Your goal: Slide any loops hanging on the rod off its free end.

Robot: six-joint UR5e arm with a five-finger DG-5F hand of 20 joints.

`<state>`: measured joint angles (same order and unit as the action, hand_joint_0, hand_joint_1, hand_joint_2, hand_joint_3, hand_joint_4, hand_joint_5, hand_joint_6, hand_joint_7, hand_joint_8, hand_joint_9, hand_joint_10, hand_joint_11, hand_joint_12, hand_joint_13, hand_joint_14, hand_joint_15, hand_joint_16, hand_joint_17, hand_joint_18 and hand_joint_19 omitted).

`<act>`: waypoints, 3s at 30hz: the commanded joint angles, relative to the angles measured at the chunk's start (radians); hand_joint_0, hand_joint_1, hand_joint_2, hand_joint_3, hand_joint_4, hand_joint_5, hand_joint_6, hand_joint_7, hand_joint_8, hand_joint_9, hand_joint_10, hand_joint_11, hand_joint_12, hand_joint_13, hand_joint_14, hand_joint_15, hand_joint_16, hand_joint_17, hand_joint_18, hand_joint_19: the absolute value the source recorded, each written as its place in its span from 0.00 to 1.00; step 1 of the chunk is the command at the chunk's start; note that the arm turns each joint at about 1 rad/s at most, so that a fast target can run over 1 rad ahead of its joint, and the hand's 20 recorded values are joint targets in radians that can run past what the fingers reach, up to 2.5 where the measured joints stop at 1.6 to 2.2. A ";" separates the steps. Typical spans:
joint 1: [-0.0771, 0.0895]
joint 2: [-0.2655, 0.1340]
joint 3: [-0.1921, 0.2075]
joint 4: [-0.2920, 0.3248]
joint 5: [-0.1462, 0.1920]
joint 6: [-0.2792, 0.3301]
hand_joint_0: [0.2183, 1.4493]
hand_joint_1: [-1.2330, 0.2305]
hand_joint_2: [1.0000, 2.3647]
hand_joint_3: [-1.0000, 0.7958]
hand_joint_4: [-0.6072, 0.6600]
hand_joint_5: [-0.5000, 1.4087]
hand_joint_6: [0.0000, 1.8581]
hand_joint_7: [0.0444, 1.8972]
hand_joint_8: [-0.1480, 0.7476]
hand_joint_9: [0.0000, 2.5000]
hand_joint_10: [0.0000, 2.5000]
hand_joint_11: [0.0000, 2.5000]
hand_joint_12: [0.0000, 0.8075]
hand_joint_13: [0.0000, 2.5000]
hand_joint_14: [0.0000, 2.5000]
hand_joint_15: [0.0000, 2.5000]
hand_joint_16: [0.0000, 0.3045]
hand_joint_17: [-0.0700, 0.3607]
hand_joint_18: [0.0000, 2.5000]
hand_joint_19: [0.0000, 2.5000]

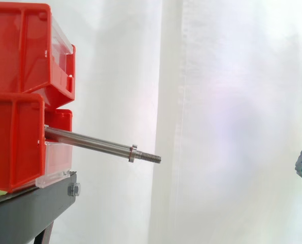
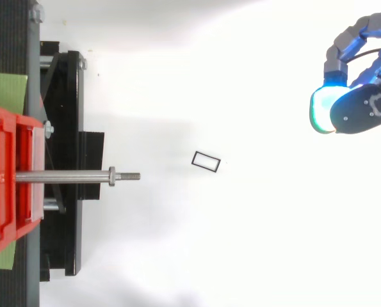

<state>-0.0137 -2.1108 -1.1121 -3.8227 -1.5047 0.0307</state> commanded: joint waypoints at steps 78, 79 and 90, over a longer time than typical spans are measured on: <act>0.001 0.000 0.000 -0.146 0.001 0.017 0.27 0.28 0.00 0.28 0.60 0.21 0.34 0.57 0.45 0.37 0.00 0.13 0.43 0.26 0.00 0.08 0.16 0.41 0.27 0.17; 0.001 0.000 0.000 -0.146 0.001 0.020 0.28 0.28 0.00 0.28 0.60 0.21 0.36 0.54 0.45 0.37 0.00 0.14 0.42 0.26 0.00 0.08 0.15 0.41 0.26 0.17; 0.001 0.000 0.000 -0.146 0.000 0.020 0.30 0.34 0.01 0.45 0.54 0.19 0.48 0.49 0.46 0.38 0.01 0.15 0.42 0.26 0.00 0.09 0.15 0.40 0.26 0.18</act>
<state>-0.0123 -2.1107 -1.1121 -3.9684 -1.5034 0.0506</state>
